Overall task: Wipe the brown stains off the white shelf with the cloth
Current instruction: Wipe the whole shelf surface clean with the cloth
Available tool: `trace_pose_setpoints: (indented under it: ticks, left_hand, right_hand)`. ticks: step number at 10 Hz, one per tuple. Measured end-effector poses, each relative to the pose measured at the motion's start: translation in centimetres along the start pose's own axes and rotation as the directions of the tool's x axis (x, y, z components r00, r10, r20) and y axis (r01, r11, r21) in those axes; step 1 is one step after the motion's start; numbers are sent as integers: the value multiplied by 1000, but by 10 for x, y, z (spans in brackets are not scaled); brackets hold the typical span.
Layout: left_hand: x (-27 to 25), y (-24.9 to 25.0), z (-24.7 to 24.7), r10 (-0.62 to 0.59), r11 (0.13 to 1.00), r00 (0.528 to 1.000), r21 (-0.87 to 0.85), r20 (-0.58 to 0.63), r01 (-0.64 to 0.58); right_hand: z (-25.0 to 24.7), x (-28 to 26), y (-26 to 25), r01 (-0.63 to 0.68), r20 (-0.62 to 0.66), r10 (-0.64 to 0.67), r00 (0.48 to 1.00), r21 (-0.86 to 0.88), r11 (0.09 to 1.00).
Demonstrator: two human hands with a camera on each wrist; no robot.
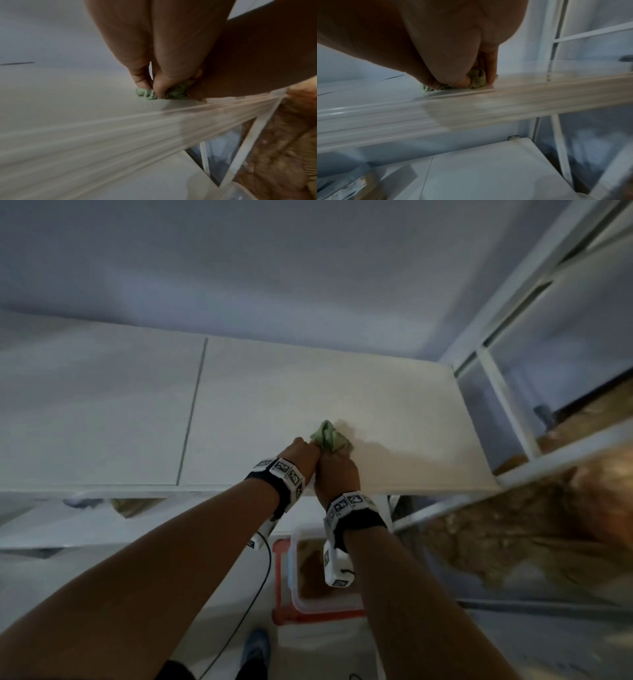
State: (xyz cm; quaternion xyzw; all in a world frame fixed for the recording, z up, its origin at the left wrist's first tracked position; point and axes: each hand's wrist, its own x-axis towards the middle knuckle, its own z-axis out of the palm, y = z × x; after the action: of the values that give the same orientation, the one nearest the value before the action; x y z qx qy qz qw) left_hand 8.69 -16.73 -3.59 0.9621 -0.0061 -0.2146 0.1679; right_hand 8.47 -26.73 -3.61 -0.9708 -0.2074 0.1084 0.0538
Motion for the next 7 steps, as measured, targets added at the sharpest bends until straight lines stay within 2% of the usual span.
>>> trace_pose_setpoints:
  ticks: [1,2,3,4,7]
  left_hand:
    - [19,45,11,86,996,996,17,-13,-86]
    - [29,82,25,103,995,993,-11,-53,-104]
    - [38,106,40,163,986,984,42,-77,-160]
    - [35,112,44,192,981,974,58,-122,-186]
    - [13,82,49,311,950,944,13,-113,-312]
  right_hand:
    - [-6,-13,42,-99,-21,99,995,2,995]
    - [-6,-24,82,-178,-51,178,983,8,984]
    - [-2,-31,109,-211,-78,211,974,11,977]
    - [3,-32,117,-221,-97,221,971,12,975]
    - [3,-37,101,-218,-62,218,974,16,976]
